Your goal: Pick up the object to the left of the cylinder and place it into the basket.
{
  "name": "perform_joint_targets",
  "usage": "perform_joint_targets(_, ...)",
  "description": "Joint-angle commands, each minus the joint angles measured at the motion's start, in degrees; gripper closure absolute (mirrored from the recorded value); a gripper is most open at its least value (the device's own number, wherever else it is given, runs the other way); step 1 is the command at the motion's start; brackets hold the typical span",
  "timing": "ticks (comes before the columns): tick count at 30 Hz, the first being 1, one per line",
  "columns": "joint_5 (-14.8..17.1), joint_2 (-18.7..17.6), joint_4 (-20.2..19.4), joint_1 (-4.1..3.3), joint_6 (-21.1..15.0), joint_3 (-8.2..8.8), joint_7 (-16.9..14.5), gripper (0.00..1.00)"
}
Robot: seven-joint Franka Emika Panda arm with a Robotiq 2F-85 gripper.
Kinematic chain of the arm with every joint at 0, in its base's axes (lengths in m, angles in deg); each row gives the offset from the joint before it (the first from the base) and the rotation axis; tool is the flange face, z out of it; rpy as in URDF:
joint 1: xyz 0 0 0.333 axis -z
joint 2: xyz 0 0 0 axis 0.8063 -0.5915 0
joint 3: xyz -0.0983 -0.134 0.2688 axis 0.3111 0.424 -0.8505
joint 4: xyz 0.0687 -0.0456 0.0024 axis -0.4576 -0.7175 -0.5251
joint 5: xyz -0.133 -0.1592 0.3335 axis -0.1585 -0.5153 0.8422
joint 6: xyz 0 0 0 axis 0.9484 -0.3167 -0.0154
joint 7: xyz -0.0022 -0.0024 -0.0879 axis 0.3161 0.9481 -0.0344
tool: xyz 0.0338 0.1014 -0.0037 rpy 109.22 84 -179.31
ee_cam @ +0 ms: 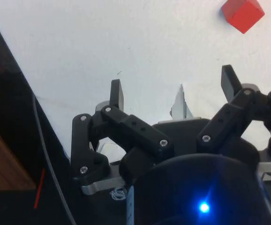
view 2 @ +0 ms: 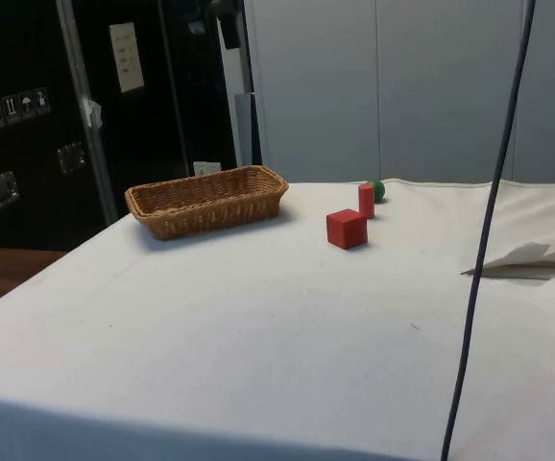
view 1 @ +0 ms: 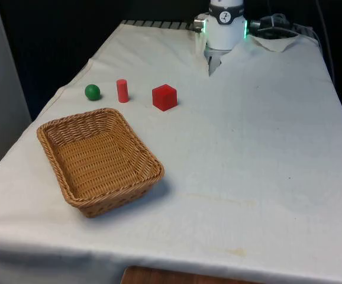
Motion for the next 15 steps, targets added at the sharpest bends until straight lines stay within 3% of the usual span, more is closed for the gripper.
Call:
perform_joint_targets(1,0.0,0.0,-0.06,0.0,0.0,0.0,0.06,0.0)
perform_joint_targets(7,-1.83,1.43,-2.92,-0.46,-3.67,-0.34,1.32,0.0)
perform_joint_targets(9,-1.03,0.63,-2.41,-0.06,-2.86,-0.46,0.63,0.0)
perform_joint_targets(10,-2.41,1.89,-3.84,-0.46,-4.64,-0.52,1.66,0.0)
perform_joint_targets(15,-4.24,3.32,-6.59,-0.34,-7.33,-1.09,2.46,0.0)
